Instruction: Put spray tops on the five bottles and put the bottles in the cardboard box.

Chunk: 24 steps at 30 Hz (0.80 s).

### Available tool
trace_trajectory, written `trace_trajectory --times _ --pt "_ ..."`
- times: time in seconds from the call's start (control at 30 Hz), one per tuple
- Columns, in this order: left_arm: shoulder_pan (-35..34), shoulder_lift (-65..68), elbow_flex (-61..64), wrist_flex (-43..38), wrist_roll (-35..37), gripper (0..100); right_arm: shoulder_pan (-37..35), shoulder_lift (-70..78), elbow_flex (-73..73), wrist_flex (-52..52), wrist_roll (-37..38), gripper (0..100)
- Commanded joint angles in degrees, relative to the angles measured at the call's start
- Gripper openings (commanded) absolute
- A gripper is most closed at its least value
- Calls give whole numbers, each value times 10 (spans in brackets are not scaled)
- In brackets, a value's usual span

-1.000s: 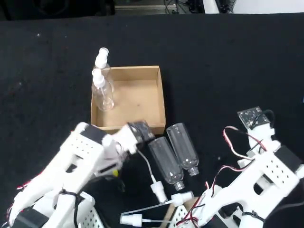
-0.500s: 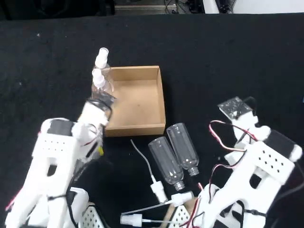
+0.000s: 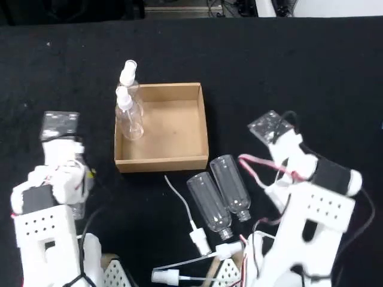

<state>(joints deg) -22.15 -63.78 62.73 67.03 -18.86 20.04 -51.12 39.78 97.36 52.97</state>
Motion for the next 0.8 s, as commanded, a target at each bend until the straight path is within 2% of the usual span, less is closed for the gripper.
trace_trajectory --times 0.0,0.13,0.23,0.37,0.53,0.63,0.77 --pt "-109 7 7 -73 29 46 -84 -75 -23 18 -40 188" --pt "-167 44 7 -133 77 46 -240 -80 0 23 -113 163" --pt "-174 72 7 -154 118 46 -348 -47 0 18 -137 92" --pt "-170 103 7 -169 179 46 -468 11 10 5 -141 104" --pt "-172 119 9 -180 193 46 -564 87 64 -82 -174 192" --pt "-174 114 22 -190 193 46 -613 116 95 -132 -199 201" --pt "-175 114 44 -215 193 46 -680 109 118 -140 -196 201"
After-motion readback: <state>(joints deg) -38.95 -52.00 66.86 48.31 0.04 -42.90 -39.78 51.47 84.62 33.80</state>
